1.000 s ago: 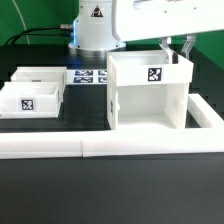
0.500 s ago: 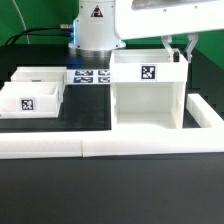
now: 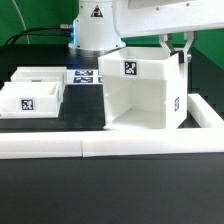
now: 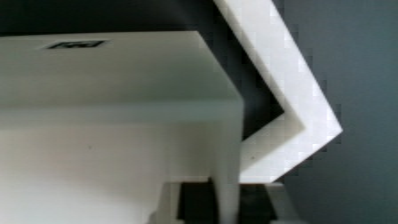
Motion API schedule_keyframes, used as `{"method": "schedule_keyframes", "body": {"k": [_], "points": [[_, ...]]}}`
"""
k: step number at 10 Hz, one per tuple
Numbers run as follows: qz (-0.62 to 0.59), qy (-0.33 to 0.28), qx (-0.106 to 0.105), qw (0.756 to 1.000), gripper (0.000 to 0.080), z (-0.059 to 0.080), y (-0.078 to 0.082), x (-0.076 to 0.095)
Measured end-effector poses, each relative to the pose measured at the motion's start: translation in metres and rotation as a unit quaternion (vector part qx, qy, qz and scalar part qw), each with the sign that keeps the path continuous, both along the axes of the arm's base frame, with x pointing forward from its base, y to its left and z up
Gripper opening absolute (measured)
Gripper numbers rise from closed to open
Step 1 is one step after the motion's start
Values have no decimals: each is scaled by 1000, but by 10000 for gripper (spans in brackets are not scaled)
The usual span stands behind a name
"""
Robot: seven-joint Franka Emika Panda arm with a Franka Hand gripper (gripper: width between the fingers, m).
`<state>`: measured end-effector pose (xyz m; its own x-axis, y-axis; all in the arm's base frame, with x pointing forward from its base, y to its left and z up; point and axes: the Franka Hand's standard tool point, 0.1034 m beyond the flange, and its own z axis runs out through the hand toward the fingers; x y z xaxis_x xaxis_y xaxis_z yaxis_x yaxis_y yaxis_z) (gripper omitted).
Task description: Assemble drawer
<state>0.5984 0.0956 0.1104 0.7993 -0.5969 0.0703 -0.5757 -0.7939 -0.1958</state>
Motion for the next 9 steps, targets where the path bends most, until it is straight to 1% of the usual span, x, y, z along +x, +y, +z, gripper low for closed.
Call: {"method": "schedule_keyframes", "body": {"k": [5,7,9], "points": [[-117,11,31,993,41,4,7,1],[-278,39,62,958,41,1,10,-2],[-372,62,89,922,41,-3,7,-1]]}}
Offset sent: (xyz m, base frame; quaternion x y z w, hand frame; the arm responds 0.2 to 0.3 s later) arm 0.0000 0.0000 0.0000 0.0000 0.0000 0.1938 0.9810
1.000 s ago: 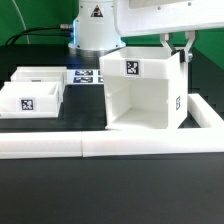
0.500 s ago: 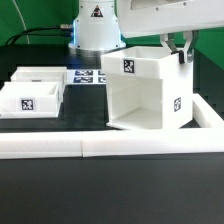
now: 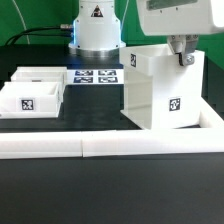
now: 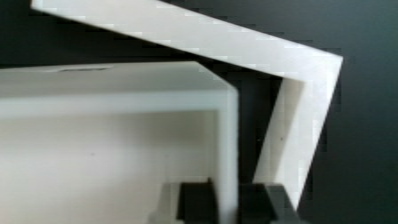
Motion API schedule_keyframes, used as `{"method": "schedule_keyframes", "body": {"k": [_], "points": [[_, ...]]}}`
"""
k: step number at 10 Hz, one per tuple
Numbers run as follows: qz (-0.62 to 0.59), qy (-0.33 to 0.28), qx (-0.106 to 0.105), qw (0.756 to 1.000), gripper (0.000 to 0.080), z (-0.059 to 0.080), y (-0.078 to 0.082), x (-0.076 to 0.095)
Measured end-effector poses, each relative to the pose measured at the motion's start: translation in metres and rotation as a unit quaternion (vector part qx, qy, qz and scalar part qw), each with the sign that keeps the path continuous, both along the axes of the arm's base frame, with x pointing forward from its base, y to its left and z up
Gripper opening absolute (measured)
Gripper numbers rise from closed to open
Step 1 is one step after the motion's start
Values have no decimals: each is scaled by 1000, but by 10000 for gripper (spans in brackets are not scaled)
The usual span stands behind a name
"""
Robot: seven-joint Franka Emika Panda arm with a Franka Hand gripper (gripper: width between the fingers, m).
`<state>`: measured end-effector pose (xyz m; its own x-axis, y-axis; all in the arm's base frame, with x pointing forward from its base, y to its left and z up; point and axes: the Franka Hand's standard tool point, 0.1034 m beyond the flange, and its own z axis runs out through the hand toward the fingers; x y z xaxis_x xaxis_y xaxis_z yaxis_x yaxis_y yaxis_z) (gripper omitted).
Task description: Assemble drawer
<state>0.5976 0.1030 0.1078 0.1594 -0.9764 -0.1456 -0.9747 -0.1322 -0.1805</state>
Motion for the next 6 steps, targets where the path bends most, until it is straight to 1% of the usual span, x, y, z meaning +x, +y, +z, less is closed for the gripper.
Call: {"method": "schedule_keyframes", "body": {"k": [2,4,5,6], "points": [[-38,6,13,999,41,1,4,0],[-26,4,11,1000,41,1,5,0],[-22,7,12,1000,41,-1,7,4],[-22,11,15,1000,41,-4,8,14]]}}
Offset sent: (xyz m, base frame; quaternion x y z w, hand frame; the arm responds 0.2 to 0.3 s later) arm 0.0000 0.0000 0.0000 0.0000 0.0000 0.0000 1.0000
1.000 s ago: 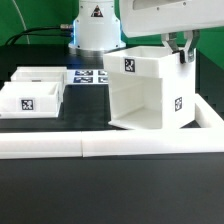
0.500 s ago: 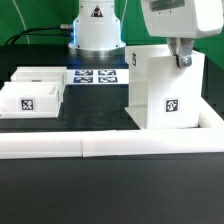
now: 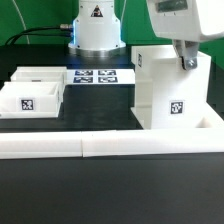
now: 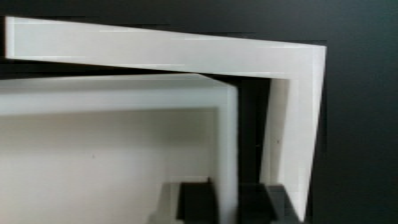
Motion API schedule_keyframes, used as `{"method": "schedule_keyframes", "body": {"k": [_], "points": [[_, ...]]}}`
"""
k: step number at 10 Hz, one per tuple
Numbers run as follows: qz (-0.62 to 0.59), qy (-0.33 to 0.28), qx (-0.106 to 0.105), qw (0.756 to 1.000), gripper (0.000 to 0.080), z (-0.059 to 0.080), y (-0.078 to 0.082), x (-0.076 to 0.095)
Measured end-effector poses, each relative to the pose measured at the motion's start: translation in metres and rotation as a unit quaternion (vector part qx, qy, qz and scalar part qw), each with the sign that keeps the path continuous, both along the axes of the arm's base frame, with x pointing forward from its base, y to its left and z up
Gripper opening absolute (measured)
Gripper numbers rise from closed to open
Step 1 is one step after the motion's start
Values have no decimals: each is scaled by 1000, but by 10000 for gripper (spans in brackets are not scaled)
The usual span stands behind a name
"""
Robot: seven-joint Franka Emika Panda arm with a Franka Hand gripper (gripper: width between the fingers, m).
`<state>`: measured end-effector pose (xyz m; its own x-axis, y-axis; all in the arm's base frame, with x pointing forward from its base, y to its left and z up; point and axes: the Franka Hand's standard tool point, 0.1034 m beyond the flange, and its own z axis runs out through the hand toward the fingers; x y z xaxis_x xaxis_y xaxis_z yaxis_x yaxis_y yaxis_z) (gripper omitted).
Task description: Assemble drawer
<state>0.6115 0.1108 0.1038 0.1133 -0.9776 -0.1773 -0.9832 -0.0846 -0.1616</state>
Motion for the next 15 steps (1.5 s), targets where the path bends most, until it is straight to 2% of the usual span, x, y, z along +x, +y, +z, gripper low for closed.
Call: {"method": "schedule_keyframes", "body": {"k": [3,7,8,9,10,11,12,13,15], "points": [[-7,-5,5,1000,45,0,-3,35],[-13,10,11,1000,45,0,-1,39],[-11,10,11,1000,154,-1,-1,39],[-10,10,11,1000,301,-1,0,39],[-9,10,11,1000,301,-1,0,39],[-8,10,11,1000,478,-1,0,38],[-7,10,10,1000,478,-1,0,38],[-6,10,10,1000,610,-1,1,38],[-1,9,10,1000,637,-1,1,38]]}}
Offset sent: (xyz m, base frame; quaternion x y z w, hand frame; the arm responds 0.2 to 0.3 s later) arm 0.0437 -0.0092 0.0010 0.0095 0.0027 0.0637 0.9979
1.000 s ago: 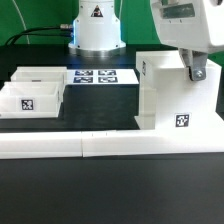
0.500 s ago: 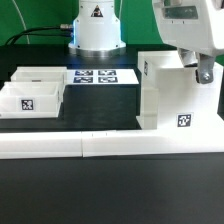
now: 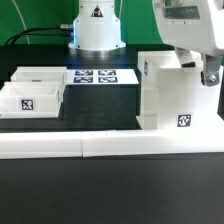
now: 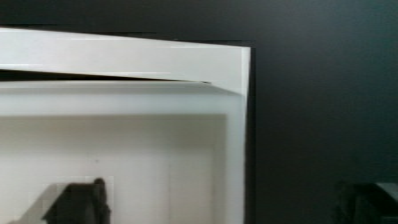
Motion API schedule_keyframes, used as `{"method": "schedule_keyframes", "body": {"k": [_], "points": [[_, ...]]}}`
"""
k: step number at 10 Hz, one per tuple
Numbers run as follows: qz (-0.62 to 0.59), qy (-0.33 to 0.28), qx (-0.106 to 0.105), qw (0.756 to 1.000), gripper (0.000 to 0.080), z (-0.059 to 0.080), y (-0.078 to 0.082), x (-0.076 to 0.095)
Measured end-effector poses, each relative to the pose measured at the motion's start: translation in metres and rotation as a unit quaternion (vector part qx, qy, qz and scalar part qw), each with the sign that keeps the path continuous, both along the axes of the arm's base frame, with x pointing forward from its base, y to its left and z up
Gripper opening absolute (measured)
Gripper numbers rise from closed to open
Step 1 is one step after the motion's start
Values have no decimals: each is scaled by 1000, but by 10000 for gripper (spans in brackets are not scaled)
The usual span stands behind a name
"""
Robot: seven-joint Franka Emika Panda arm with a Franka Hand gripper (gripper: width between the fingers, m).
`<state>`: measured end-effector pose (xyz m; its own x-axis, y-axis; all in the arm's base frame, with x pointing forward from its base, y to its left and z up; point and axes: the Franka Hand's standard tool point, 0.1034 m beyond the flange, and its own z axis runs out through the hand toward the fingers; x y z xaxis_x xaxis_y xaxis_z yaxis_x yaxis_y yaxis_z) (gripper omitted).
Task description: Assemble drawer
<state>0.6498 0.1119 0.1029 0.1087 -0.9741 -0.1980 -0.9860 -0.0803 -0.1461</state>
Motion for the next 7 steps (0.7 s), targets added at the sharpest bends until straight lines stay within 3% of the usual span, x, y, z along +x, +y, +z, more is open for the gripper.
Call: {"method": "schedule_keyframes", "body": {"k": [2,4,7], "points": [[94,19,0,995,647,7,-6,-12],[203,29,10,979,649,24,-19,-20],[225,26,13,974,649,33,-27,-25]]}}
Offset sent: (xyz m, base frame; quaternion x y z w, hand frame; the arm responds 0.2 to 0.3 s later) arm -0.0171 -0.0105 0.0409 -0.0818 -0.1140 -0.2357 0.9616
